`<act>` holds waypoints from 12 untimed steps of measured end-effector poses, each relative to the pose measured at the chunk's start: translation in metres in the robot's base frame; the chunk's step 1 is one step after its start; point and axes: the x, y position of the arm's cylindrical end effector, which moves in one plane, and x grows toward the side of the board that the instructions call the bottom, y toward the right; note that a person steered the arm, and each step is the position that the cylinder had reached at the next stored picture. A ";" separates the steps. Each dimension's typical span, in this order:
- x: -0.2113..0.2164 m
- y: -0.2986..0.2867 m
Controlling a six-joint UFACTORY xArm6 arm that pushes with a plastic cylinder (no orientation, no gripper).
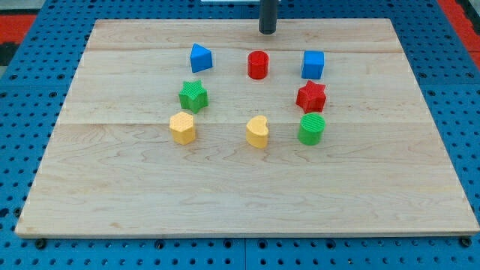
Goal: Push the blue cube closer to blue triangle
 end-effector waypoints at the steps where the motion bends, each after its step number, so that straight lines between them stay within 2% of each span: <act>1: -0.006 0.000; 11: -0.012 -0.013; 12: -0.007 0.012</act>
